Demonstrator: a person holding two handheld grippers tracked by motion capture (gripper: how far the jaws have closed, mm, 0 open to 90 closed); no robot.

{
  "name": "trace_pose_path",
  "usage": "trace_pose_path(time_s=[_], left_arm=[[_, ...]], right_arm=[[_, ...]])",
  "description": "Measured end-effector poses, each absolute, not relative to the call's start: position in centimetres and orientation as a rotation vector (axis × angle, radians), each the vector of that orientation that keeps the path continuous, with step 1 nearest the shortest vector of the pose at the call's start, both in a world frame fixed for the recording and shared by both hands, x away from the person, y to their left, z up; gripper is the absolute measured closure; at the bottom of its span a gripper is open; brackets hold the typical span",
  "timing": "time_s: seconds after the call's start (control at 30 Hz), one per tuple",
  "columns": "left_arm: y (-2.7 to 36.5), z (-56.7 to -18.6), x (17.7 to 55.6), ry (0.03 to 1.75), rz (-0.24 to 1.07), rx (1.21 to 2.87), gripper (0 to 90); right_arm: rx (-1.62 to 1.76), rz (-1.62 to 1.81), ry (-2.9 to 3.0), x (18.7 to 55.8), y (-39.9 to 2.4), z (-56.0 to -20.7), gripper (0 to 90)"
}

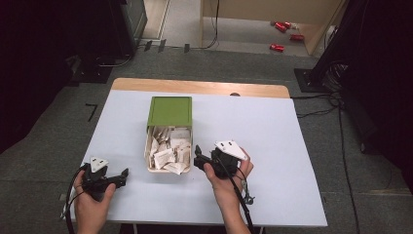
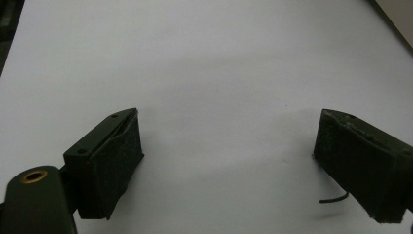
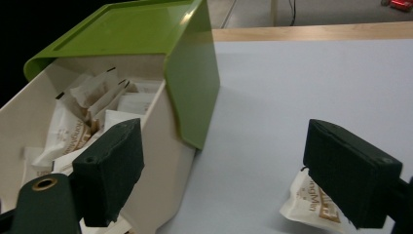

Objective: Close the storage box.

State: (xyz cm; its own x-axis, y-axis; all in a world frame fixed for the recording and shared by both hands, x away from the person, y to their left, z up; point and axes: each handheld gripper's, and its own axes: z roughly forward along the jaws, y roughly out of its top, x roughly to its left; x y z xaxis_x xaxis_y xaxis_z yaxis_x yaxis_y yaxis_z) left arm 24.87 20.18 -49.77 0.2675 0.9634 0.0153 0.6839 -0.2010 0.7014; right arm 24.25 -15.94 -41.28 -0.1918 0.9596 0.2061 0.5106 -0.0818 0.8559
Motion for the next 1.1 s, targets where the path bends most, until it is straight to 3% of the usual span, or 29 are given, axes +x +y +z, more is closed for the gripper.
trace_pose_path(time_s=[0.23, 0.43, 0.67, 0.77, 1.1], left_arm=[[20.2, -49.8, 24.9, 1.482, 0.625, 1.964, 10.9], [20.2, -49.8, 24.9, 1.483, 0.624, 1.963, 10.9], [20.2, -49.8, 24.9, 1.482, 0.624, 1.963, 10.9], [20.2, -49.8, 24.9, 1.482, 0.624, 1.963, 10.9], [20.2, -49.8, 24.9, 1.482, 0.624, 1.963, 10.9]], right_arm=[[1.576, 1.230, 1.736, 24.0, -14.6, -41.1, 15.4], [1.587, 1.211, 1.744, 24.0, -13.7, -41.3, 23.9], [1.570, 1.211, 1.797, 23.9, -12.5, -41.9, 27.6], [1.563, 1.189, 1.807, 23.8, -12.1, -42.1, 34.6], [1.548, 1.144, 1.844, 23.6, -11.0, -43.3, 38.1]])
